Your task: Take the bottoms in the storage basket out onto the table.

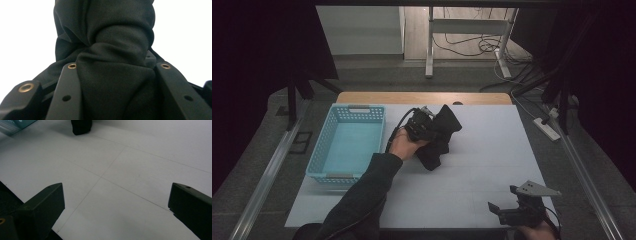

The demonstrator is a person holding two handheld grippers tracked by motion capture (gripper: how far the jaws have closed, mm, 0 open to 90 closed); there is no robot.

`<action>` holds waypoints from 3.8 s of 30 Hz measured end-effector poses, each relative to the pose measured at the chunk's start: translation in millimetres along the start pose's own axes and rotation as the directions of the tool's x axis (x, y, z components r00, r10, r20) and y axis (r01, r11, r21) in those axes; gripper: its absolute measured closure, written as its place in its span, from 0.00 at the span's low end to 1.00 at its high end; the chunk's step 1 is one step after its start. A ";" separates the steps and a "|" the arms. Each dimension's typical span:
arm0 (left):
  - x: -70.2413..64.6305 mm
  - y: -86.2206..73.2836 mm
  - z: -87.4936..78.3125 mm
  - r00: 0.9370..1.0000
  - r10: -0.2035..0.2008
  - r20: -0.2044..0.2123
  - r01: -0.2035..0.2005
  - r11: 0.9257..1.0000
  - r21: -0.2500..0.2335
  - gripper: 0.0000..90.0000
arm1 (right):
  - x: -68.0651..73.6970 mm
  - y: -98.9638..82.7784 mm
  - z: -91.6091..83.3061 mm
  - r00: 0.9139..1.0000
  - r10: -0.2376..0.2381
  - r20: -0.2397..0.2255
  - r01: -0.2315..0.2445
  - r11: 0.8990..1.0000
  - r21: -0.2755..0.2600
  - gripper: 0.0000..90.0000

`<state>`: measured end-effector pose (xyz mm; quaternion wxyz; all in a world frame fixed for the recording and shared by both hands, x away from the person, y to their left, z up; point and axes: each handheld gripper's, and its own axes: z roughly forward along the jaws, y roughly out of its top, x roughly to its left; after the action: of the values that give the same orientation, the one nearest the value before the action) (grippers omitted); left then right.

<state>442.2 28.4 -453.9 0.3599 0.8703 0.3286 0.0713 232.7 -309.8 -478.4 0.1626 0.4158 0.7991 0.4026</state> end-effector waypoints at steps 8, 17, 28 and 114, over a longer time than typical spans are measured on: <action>4.4 -12.8 21.4 0.999 -0.020 -0.026 0.021 0.998 0.058 0.65 | 0.2 0.0 0.1 1.000 -0.003 -0.003 0.003 1.000 0.001 0.01; 4.7 -20.3 34.8 0.998 -0.026 -0.051 0.031 0.994 0.100 0.63 | 0.1 -0.1 0.0 1.000 -0.004 -0.003 0.004 1.000 0.002 0.01; 6.6 -27.1 50.1 0.996 -0.054 -0.067 0.063 0.990 0.129 0.48 | 0.4 -0.2 0.2 1.000 -0.007 -0.005 0.007 1.000 0.005 0.01; -1.3 -13.4 0.5 0.993 0.055 0.101 -0.057 0.998 0.012 0.00 | 1.1 0.4 2.0 1.000 -0.010 -0.005 0.010 1.000 0.022 0.01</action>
<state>434.4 34.4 -463.1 0.3672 0.8844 0.2859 0.0350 233.5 -307.8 -479.3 0.1578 0.4127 0.8059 0.3940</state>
